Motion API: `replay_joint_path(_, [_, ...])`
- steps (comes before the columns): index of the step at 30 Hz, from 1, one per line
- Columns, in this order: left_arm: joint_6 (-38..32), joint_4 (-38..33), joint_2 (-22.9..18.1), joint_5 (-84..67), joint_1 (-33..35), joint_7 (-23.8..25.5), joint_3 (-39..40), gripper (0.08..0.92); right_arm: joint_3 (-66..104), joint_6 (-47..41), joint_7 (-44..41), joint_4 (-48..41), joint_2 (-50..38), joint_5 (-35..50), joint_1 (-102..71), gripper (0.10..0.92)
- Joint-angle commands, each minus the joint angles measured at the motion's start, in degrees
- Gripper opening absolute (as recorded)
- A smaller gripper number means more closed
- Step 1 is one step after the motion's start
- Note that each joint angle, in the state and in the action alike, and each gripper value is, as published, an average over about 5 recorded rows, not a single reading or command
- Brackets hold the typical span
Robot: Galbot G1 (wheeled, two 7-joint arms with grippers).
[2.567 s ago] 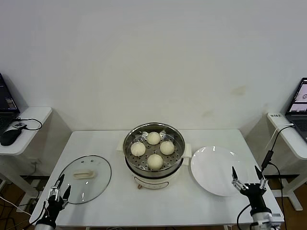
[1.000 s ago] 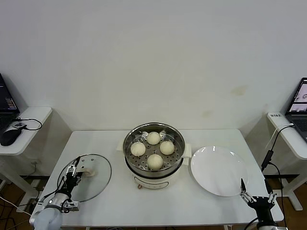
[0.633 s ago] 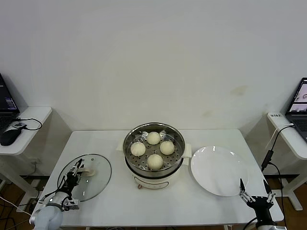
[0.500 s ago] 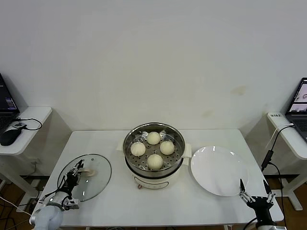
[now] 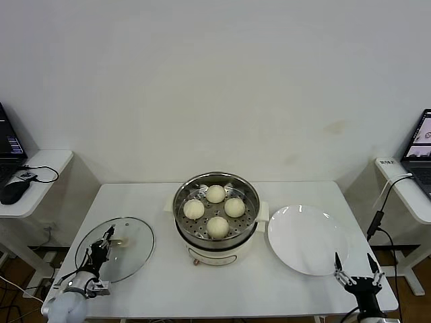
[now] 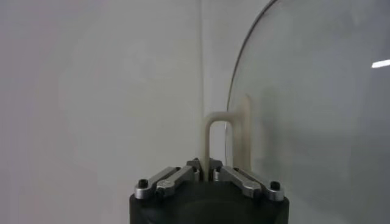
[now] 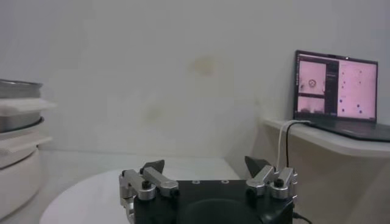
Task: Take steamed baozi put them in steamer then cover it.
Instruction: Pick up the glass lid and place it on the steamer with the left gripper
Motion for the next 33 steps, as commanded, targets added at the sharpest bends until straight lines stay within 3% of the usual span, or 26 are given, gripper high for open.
replay_joint_path(1, [2.87, -10.91, 0.5, -0.81, 5.16, -0.06, -3.09, 0.147, -0.9, 0.28, -0.19, -0.19, -0.26, -0.65, -0.07, 0.823])
replay_joint_path(14, [15.29, -36.76, 3.68, -9.91, 14.68, 12.17, -10.25, 0.147, -5.0, 1.51, -0.51, 0.7, -1.02, -4.19, -1.32, 0.822])
replay_joint_path(21, [23.13, -46.17, 7.21, -15.33, 15.26, 17.48, -3.99, 0.147, -7.66, 2.18, 0.04, 0.89, -1.21, -7.93, -1.41, 0.823])
replay_joint_path(25, [26.07, -47.85, 8.88, -13.28, 12.28, 18.42, 2.29, 0.147, -7.96, 2.47, 0.56, 0.01, -0.72, -11.53, -0.21, 0.823])
replay_joint_path(33, [30.15, -42.0, 11.72, -10.99, 1.2, 19.52, 15.2, 0.147, -8.23, 1.98, 1.66, -4.78, 1.11, -15.68, 4.09, 0.823])
